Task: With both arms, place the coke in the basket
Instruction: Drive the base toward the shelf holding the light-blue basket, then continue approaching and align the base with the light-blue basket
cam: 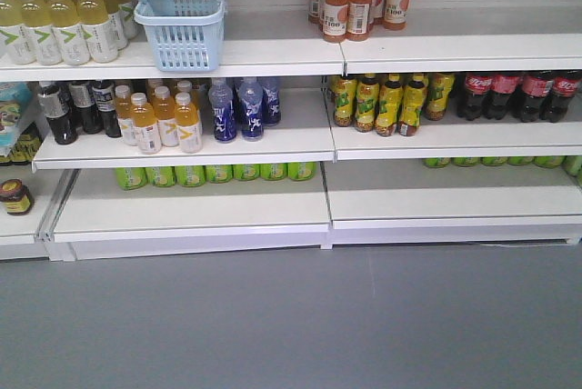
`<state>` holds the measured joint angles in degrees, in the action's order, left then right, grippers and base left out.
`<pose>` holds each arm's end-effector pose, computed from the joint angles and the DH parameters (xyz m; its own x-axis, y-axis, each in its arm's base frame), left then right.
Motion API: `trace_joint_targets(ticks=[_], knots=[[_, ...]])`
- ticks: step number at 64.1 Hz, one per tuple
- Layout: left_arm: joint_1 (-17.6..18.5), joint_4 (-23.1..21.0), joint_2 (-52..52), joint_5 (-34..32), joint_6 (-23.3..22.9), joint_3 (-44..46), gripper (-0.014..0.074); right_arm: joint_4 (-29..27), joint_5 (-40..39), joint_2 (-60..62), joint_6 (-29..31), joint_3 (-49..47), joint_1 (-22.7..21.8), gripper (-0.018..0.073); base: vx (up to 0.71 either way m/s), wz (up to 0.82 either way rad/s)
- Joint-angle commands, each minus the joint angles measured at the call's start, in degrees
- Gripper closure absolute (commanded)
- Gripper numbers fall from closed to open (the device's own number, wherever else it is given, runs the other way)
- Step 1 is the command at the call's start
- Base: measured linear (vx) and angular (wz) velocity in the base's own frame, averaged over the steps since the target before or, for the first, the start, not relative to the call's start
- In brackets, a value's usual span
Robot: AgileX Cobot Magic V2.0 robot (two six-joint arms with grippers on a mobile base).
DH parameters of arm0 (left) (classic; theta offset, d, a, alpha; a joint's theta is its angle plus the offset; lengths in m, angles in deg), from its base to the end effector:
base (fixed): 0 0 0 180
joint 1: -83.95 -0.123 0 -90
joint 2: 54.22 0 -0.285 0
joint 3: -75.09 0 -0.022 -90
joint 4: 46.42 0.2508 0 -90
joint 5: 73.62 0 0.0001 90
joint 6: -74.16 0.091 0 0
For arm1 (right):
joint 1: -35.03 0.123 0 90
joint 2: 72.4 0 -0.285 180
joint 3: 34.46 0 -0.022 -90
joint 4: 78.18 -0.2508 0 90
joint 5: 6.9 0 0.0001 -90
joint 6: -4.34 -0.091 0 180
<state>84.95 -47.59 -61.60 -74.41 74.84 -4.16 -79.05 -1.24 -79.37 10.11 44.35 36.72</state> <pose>0.0572 -0.0010 0.2028 0.0724 -0.0098 -0.9973 0.0178 0.9998 -0.0085 0.0565 0.0018 0.1956 -0.0224 -0.0862 -0.9960 -0.0330 0.9958 -0.0854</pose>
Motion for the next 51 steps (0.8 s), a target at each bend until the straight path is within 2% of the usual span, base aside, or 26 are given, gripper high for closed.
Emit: trace_joint_targets(ticks=[1, 51], knots=[[0.06, -0.19, 1.12, -4.7, -0.22, 1.9, 0.0603, 0.07, -4.44, 0.53, 0.31, 0.45, 0.03, 0.0569, 0.1, 0.03], [0.06, -0.19, 1.12, -4.7, -0.22, 1.9, 0.0603, 0.07, -4.44, 0.53, 0.31, 0.45, 0.03, 0.0569, 0.11, 0.02]])
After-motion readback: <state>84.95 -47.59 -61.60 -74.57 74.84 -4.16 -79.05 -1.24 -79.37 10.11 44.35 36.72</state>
